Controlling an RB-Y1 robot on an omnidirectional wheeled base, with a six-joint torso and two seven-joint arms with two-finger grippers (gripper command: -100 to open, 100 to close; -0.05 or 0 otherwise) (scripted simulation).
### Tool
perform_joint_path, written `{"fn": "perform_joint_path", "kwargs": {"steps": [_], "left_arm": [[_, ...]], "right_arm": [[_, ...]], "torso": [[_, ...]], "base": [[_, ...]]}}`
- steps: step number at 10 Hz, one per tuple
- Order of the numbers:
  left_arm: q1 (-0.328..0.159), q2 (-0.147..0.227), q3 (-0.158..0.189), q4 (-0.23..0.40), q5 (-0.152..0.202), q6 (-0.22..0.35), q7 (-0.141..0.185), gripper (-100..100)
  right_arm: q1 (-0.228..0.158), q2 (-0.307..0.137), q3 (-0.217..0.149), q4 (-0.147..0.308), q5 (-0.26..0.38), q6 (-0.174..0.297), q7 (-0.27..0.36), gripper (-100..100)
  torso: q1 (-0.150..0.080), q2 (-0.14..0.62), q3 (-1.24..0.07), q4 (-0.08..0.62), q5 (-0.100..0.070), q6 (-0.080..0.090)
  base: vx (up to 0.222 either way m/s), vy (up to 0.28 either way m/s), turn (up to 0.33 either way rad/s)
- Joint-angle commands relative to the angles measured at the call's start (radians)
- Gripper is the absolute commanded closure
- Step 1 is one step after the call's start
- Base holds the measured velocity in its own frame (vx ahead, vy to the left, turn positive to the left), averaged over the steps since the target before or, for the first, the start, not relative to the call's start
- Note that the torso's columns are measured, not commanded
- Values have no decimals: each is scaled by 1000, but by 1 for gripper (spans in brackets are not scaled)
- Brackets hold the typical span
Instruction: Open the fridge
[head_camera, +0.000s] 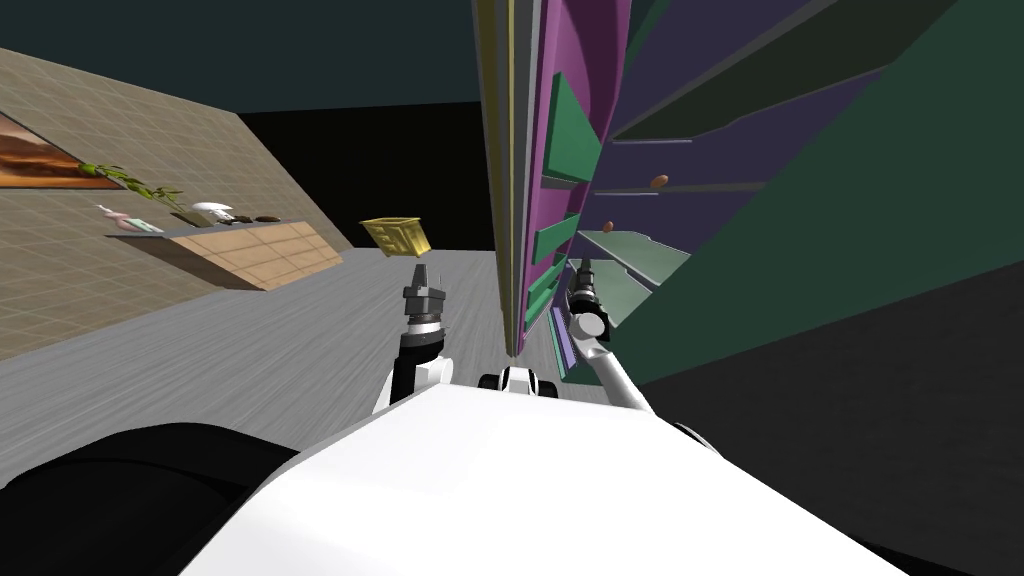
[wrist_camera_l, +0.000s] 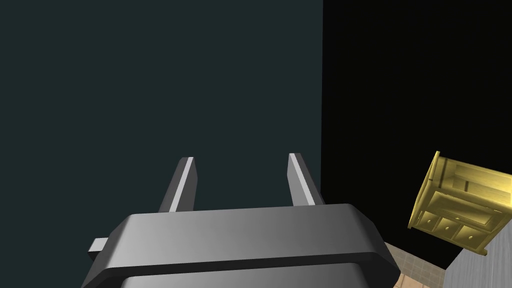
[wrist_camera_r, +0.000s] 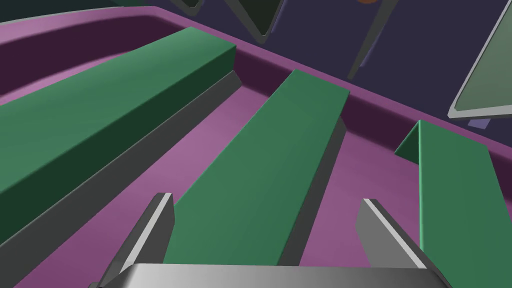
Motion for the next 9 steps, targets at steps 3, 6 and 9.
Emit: {"fn": "perform_joint_path", "kwargs": {"steps": [3,6,9], "left_arm": [[0,0,0,0,0,0,0,0],[0,0,0,0,0,0,0,0],[0,0,0,0,0,0,0,0]], "right_arm": [[-85,-10,-63,11,-128,-23,100,-100],[-168,-17,-124,22,-214,-42,183,-100],[-208,-20,-154,30,-308,-51,250,-100]], "torso": [[0,-1,0,0,0,0],[-1,1,1,0,0,0],[1,0,0,0,0,0]], "base": [[28,73,20],[19,74,21],[14,85,10]]}}
